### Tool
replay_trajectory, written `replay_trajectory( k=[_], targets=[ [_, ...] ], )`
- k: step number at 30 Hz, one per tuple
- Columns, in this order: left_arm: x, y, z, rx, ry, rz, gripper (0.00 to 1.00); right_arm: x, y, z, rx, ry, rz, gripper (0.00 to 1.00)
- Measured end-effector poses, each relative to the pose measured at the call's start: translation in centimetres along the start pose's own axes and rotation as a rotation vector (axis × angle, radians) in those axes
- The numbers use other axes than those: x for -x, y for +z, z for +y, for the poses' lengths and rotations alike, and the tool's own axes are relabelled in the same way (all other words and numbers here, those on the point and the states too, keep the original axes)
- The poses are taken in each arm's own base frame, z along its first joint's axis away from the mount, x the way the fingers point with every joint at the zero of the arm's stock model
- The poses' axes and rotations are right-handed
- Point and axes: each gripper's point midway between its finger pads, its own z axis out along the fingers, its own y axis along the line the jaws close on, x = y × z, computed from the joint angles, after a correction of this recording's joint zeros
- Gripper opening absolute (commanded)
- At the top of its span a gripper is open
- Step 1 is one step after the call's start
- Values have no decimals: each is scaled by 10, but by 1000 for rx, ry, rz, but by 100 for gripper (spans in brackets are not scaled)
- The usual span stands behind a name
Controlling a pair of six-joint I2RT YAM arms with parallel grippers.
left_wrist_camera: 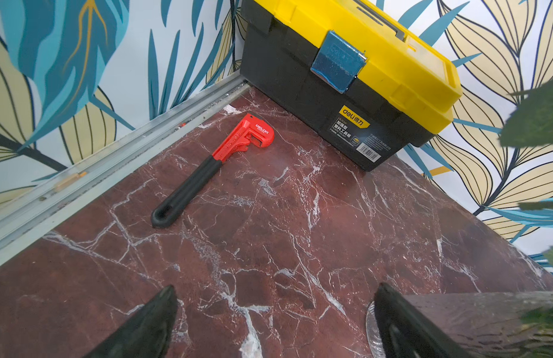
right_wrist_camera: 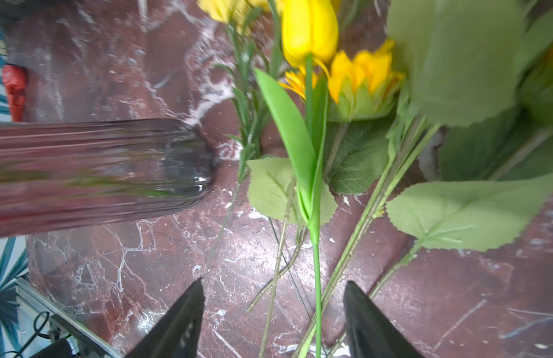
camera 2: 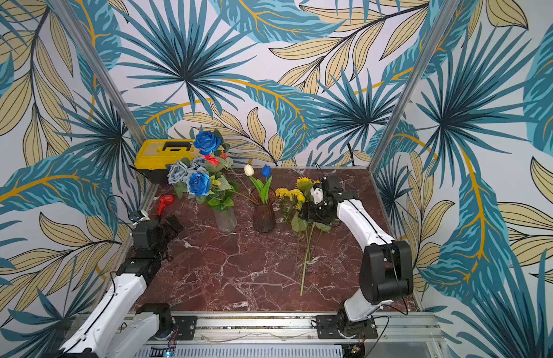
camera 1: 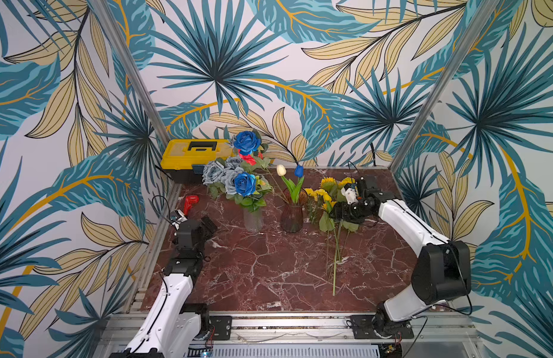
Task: Pick out yellow flowers from the vase
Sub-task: Place the flower at the center of the board, then reset both arms
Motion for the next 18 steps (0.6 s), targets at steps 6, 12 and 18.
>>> replay_trajectory(
  k=[6, 12, 18],
  targets=[
    [2, 0, 3, 13, 11, -9, 99, 15, -46, 12, 7, -59, -215, 79],
    [3, 3, 9, 39, 19, -29, 99, 22, -79, -1, -76, -75, -454, 91],
    [-1, 10, 17, 76, 40, -28, 99, 26, -96, -32, -233, -41, -626, 99]
  ],
)
